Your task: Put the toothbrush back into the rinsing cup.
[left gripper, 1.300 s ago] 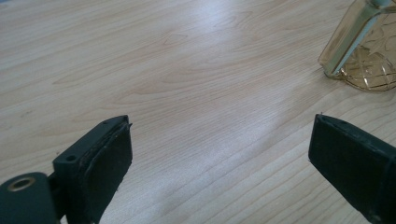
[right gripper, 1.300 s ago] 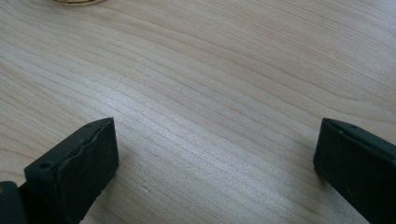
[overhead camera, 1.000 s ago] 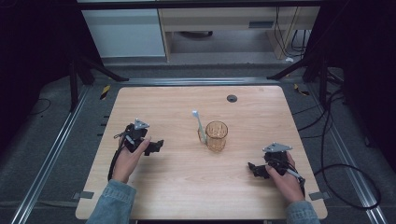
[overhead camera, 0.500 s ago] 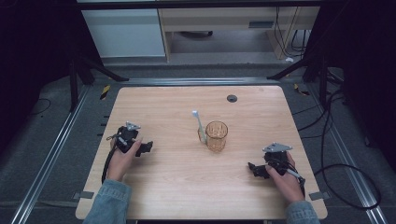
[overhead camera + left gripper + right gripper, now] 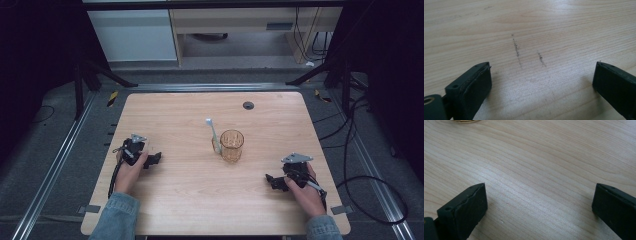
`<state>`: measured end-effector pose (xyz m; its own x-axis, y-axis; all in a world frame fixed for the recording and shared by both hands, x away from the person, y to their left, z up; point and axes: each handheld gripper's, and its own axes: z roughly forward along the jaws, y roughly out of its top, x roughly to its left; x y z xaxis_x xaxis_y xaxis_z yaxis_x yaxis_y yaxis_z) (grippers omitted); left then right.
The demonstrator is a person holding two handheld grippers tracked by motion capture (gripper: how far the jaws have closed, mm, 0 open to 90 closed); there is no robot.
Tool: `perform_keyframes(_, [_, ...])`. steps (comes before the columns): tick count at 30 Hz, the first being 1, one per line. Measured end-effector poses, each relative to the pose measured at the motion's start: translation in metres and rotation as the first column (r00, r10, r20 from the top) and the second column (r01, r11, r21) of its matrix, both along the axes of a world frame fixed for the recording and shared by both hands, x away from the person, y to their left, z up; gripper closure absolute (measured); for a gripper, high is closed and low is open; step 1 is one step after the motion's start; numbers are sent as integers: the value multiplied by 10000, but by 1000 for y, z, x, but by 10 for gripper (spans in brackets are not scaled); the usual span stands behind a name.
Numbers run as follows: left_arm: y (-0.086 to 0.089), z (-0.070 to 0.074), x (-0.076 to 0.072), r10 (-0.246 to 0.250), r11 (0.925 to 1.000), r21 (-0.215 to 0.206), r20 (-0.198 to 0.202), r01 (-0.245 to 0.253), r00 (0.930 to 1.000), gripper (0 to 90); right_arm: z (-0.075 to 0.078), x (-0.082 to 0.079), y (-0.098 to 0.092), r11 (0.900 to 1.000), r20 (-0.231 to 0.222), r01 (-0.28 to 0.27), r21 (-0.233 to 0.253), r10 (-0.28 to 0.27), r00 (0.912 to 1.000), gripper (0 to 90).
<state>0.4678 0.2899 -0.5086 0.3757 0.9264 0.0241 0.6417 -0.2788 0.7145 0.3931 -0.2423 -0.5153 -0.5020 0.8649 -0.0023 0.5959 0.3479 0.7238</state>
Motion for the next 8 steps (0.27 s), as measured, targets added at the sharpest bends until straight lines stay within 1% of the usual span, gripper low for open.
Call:
perform_keyframes(4, [0, 0, 0, 56, 10000, 26, -10, -56, 10000, 7, 0, 0, 0, 10000, -3, 9, 4, -9, 10000, 4])
perform_keyframes(5, [0, 0, 0, 147, 9999, 19, -47, -147, 9999, 0, 0, 0, 0, 10000, 30, 2, -18, -2, 10000, 4])
perform_keyframes(8, [0, 0, 0, 151, 9999, 7, -56, -151, 9999, 0, 0, -1, 0, 10000, 23, 13, -40, -13, 10000, 4])
